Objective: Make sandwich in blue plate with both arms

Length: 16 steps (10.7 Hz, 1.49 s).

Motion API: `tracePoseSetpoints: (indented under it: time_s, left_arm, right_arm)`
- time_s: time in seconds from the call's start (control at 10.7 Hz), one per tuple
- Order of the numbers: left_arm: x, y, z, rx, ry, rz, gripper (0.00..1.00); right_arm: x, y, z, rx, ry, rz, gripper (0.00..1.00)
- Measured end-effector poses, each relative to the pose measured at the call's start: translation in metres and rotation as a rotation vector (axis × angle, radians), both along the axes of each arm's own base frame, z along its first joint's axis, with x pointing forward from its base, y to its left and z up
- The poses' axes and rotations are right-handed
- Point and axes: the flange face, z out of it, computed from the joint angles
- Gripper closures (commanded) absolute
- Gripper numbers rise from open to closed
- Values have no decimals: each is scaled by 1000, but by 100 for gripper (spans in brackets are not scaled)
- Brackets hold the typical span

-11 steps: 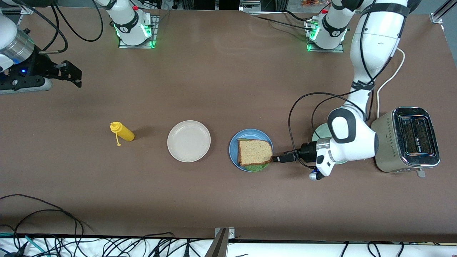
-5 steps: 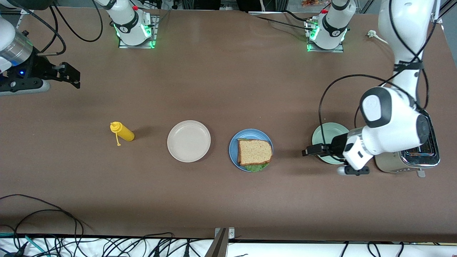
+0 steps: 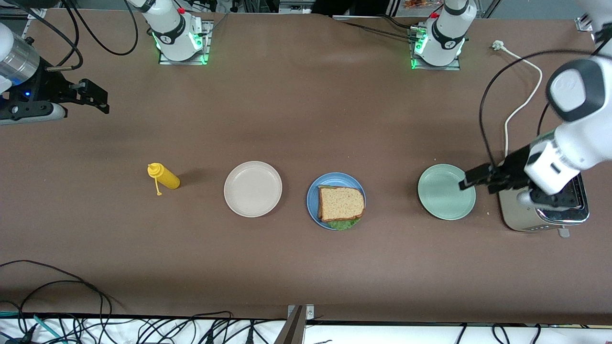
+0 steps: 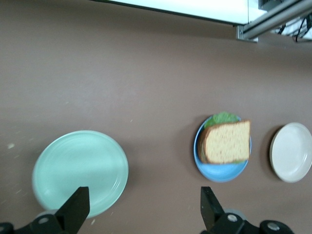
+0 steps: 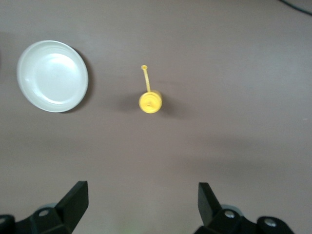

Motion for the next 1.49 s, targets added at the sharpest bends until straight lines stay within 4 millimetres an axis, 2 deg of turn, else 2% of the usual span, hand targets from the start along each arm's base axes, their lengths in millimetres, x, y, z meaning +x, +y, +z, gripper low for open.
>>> tracePoseSetpoints:
  time_s: [0.19,0.37,0.65,0.84,1.03,1.21,1.49]
  left_arm:
    - [-29,14,37,63,24,-31,0]
    - [-49,31,63,126,41,-41,0]
    - [-83,42,103,241,89,-74,0]
    - [-99,47,129,305,122,-85,0]
    - [-106,54,141,340,155,-65,0]
    - [-109,66,146,340,178,33,0]
    - [-109,67,148,339,182,90,0]
  right_arm:
    - [-2,0,-1,21,8,-6,0]
    - [1,3,-16,22,-5,-3,0]
    - [3,2,-23,22,-10,-5,0]
    - [4,3,-23,22,-9,-4,0]
    - [4,4,-24,23,-9,-3,0]
    - [4,4,-24,23,-9,-2,0]
    - [3,6,-24,23,-9,2,0]
